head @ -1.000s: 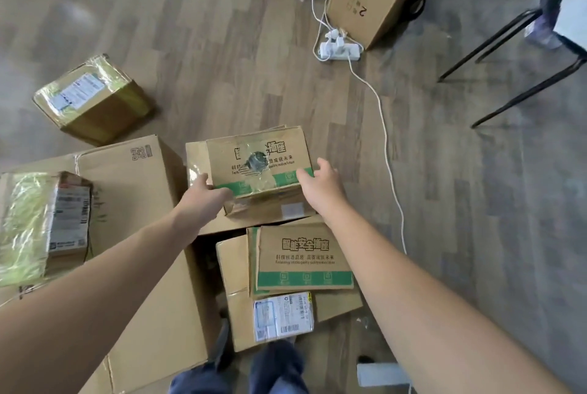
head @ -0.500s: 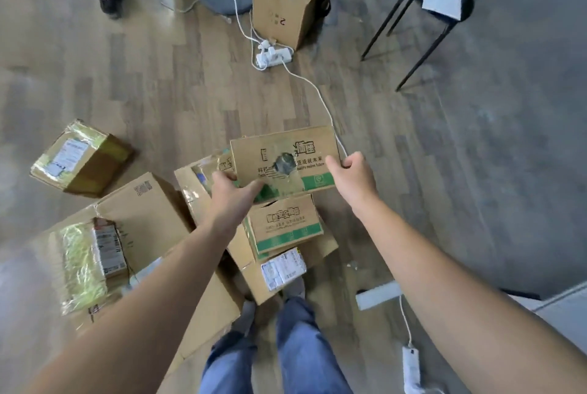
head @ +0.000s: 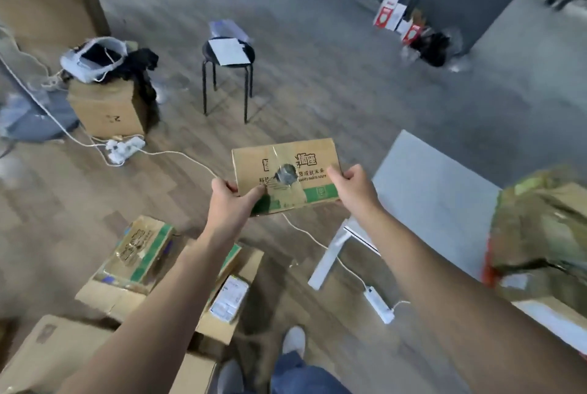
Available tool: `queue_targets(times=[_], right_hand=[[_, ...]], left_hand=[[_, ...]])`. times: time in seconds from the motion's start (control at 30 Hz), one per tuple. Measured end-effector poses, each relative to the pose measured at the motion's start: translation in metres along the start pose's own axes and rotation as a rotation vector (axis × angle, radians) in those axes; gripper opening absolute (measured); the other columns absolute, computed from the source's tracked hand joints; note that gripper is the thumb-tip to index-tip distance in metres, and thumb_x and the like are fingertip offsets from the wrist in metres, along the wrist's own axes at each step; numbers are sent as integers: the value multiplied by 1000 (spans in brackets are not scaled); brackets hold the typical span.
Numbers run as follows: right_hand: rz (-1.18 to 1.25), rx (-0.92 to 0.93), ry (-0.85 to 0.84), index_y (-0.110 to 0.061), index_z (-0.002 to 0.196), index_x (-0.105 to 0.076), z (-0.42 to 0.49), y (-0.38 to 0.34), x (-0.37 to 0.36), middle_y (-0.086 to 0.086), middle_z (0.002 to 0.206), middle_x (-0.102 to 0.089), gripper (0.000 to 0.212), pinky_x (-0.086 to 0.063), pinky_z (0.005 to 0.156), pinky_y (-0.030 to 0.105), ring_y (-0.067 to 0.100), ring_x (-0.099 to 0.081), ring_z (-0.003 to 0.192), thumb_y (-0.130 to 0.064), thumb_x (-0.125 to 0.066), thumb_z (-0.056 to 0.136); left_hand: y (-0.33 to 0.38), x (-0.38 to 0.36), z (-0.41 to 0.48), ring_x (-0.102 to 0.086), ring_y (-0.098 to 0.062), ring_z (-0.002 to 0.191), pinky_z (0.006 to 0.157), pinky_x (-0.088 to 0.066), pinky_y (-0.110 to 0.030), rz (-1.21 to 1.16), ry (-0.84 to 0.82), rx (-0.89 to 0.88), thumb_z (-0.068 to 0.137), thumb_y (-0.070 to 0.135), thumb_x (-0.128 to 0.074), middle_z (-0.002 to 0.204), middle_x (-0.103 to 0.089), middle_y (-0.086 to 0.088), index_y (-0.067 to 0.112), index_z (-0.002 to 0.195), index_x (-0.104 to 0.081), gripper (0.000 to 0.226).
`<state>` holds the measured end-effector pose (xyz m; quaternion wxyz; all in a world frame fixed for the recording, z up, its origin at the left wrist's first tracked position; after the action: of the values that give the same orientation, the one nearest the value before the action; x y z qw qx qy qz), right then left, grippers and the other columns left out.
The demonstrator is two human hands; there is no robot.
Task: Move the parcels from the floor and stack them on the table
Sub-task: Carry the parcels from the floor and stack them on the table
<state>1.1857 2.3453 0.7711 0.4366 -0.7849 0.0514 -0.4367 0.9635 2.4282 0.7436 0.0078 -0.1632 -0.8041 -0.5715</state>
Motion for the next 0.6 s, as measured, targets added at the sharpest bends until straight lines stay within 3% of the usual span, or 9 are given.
queue_targets(times=[0.07, 0.2, 0.33, 0.5, 0.6], right_hand=[[42, -21, 61, -16, 85, -48, -8, 13, 36, 4, 91, -62, 38, -57, 80, 49, 22, -64, 87, -53, -59, 82], [112, -75, 148, -13, 90, -50, -24, 44, 96, 6, 94, -65, 42, -59, 76, 49, 19, -65, 85, -53, -57, 80], [172, -106, 227, -18, 97, -51, -39, 82, 146, -4, 93, -63, 41, -56, 83, 49, 19, -63, 91, -54, -57, 80], [245, -135, 309, -26, 108, -49, -59, 144, 217, -5, 101, -62, 32, -56, 84, 47, 17, -64, 93, -47, -59, 86], [247, -124, 373, -30, 110, -48, -79, 185, 267, -6, 102, -62, 28, -54, 72, 33, 13, -62, 87, -45, -58, 89]], left_hand=[[15, -24, -14, -56, -15, 79, 70, -48, -30, 23, -50, -54, 76, 29, -79, 86, -52, 0, 9, 98, -42, 47], [39, -74, -43, -55, -7, 78, 64, -45, -22, 60, -156, -146, 78, 27, -77, 91, -52, 0, 9, 103, -40, 48], [56, -131, -73, -58, -13, 90, 78, -49, -28, 128, -259, -227, 74, 24, -79, 96, -55, 7, 12, 109, -36, 56], [78, -215, -125, -59, -16, 92, 85, -52, -37, 205, -337, -262, 57, 51, -87, 90, -51, 14, 14, 106, -34, 82], [84, -274, -163, -61, -20, 92, 83, -53, -41, 261, -366, -276, 53, 57, -86, 93, -55, 8, 13, 105, -34, 86]])
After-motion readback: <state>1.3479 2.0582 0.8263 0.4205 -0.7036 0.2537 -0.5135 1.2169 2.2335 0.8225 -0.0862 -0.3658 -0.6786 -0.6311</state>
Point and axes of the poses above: each hand's wrist, its own z-axis towards the middle knuckle, its own x-axis out of the back of the hand, y = z × x, the point moved 3 cm from there along z, towards the middle knuckle
